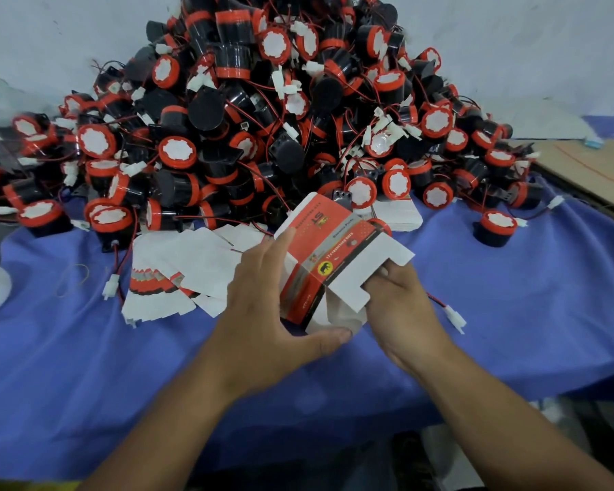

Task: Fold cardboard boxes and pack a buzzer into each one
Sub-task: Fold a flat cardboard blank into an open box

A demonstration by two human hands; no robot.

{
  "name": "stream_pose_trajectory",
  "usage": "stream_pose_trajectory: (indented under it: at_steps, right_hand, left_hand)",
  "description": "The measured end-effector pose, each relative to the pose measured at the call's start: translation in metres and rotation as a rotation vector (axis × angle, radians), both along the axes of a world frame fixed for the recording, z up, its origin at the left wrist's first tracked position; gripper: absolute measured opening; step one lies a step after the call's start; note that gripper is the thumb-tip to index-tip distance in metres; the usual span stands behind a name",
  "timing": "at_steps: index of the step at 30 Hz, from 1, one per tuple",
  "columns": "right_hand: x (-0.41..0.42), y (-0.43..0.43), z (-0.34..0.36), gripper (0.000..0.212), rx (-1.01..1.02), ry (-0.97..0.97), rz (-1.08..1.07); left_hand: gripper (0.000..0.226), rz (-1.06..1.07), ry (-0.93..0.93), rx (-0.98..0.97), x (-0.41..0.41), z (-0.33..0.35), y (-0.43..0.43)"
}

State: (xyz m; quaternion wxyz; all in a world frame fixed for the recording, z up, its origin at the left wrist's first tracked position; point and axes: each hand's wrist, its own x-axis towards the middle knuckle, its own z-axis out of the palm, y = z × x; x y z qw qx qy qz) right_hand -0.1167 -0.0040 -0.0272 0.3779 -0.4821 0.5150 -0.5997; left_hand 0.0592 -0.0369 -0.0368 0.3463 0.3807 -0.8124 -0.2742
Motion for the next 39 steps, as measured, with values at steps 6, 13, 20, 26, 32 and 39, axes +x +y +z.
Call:
stream_pose_trajectory:
  at_steps: [6,13,20,26,32,39]
  right_hand:
    - [0.005,0.003,0.001,0.034,0.058,0.15,0.107]
    - [0.002,0.003,0.0,0.043,0.046,0.24,0.199]
    - [-0.002,0.002,-0.011,0.06,0.018,0.536,0.076]
    - [0.002,0.004,-0.016,0.085,0.077,0.292,0.246]
    - [0.01,-0.005,-0.006,0.058,0.001,-0.134,0.362]
    - [0.01,-0.001,-0.006,0.046,0.022,-0.288,0.331]
  left_hand:
    - [0.096,0.08,0.056,0.012,-0.003,-0.005,-0.004]
    - [0.085,0.159,0.024,0.018,-0.011,-0.01,0.004]
    - [0.062,0.196,0.197,0.096,-0.009,-0.006,0.0]
    - [0.045,0.154,0.411,0.288,-0.009,-0.002,-0.003]
    - [0.036,0.135,0.542,0.434,-0.008,0.008,-0.007]
    - [0.031,0.111,0.487,0.402,-0.008,0.004,-0.004]
